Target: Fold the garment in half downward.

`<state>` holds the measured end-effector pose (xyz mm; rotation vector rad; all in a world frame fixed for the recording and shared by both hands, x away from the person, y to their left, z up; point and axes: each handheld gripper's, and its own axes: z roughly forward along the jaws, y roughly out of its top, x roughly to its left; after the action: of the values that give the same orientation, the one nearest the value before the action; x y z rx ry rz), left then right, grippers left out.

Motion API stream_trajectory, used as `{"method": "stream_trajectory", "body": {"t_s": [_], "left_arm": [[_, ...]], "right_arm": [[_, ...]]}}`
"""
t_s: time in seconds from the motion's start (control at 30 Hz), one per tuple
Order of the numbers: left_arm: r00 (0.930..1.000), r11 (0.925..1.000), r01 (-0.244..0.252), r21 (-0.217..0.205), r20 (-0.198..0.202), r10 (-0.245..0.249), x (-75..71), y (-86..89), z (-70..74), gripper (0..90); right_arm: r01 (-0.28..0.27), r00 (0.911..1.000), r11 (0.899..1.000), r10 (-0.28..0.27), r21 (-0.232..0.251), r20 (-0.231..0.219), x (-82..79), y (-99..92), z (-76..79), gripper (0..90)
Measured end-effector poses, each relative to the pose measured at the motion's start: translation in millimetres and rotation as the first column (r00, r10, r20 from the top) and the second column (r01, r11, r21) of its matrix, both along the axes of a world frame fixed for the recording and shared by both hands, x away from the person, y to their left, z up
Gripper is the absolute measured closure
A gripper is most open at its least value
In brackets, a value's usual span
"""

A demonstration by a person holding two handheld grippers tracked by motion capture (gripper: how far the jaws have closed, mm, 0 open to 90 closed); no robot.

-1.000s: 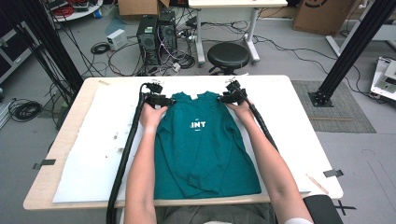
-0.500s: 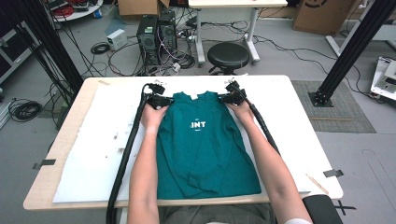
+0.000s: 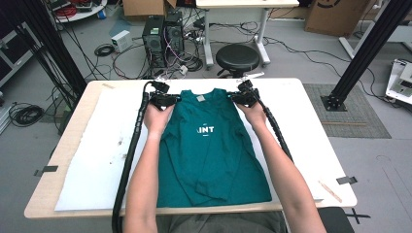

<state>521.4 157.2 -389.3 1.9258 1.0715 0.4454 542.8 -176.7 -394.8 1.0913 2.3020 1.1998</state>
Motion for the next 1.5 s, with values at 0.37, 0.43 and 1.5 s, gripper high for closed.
{"method": "stream_trajectory", "body": {"t_s": [0.37, 0.43, 1.5], "left_arm": [[0.9935, 0.999, 0.042, -0.017, 0.107, -0.04, -58.8, 5.2, 23.4, 86.2], [0.9927, 0.9987, 0.045, -0.024, 0.113, -0.042, -67.3, 7.2, 23.2, 86.2], [0.968, 0.9768, 0.214, 0.001, 0.134, -0.213, -192.9, 21.3, -11.6, 86.1]], "right_arm": [[-0.001, 0.9949, 1.0, 0.002, -0.005, 0.101, -55.6, 7.2, 36.3, 86.4], [0.005, 0.9937, 1.0, -0.006, 0.011, 0.112, -67.3, 7.9, 39.5, 86.4], [0.014, 0.9907, 1.0, -0.012, -0.01, 0.135, -210.4, -8.5, 4.8, 86.1]]}}
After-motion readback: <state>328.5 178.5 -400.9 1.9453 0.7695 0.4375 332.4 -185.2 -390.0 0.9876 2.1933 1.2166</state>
